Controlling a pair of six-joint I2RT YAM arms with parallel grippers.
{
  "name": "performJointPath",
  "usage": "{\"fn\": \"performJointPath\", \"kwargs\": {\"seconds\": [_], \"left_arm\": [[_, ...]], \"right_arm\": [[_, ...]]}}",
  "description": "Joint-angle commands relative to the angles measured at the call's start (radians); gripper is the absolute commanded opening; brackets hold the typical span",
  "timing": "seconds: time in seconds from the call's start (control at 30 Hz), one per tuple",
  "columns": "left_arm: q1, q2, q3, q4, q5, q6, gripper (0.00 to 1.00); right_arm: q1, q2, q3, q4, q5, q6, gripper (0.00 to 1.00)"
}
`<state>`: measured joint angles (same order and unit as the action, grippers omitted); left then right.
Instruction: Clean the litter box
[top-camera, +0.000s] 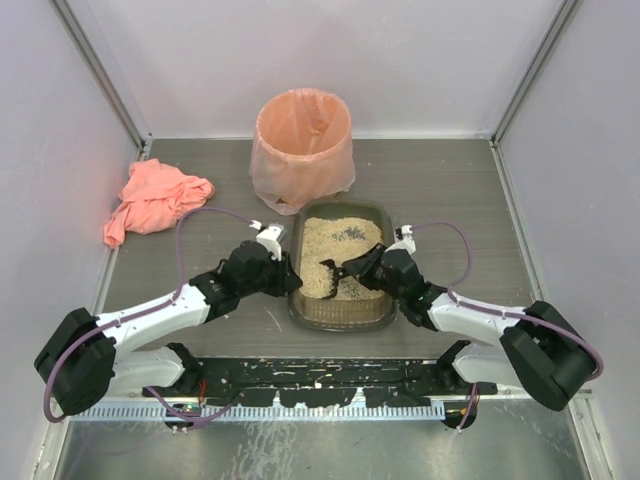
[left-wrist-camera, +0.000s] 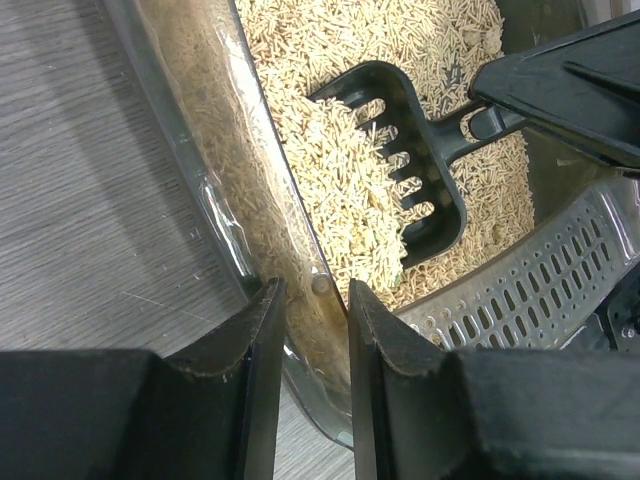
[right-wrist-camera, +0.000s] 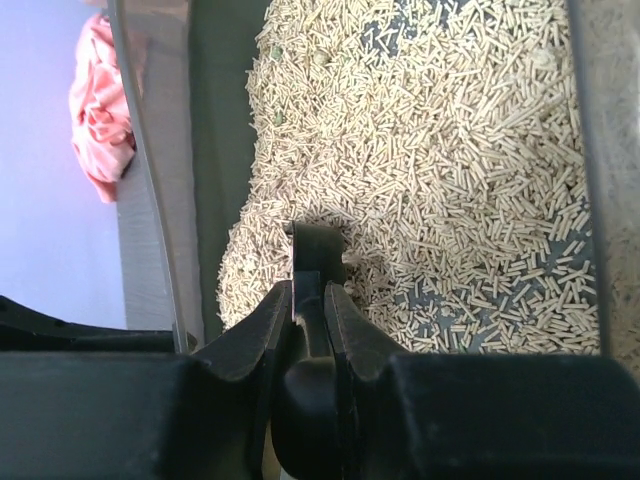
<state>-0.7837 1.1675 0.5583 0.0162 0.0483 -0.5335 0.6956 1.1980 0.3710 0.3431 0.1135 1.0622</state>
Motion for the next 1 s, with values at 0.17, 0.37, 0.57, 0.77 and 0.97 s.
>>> {"fn": "performJointPath", "kwargs": {"seconds": [0.17,0.37,0.57,0.77,0.97], "left_arm": [[-0.033,0.019,0.040,0.049,0.055,0.004,0.29],[-0.033,-0.031,0.049,0.003,0.014,0.020,0.31],[-0.032,-0.040,0.059,-0.014,0.005,0.027,0.34],[-0.033,-0.054,0.075,-0.028,-0.013,0.033,0.46],[-0.033,-0.047,0.081,-0.031,-0.006,0.038,0.47]], "right_arm": [[0.047,0.052,-0.139,0.249,-0.173,0.189,0.01],[0.031,-0.114,-0.180,0.189,-0.094,0.217,0.01],[0.008,-0.225,-0.178,0.101,-0.057,0.199,0.01],[-0.010,-0.232,-0.174,0.121,-0.066,0.179,0.00],[-0.012,-0.106,-0.101,0.162,-0.101,0.131,0.00]]}}
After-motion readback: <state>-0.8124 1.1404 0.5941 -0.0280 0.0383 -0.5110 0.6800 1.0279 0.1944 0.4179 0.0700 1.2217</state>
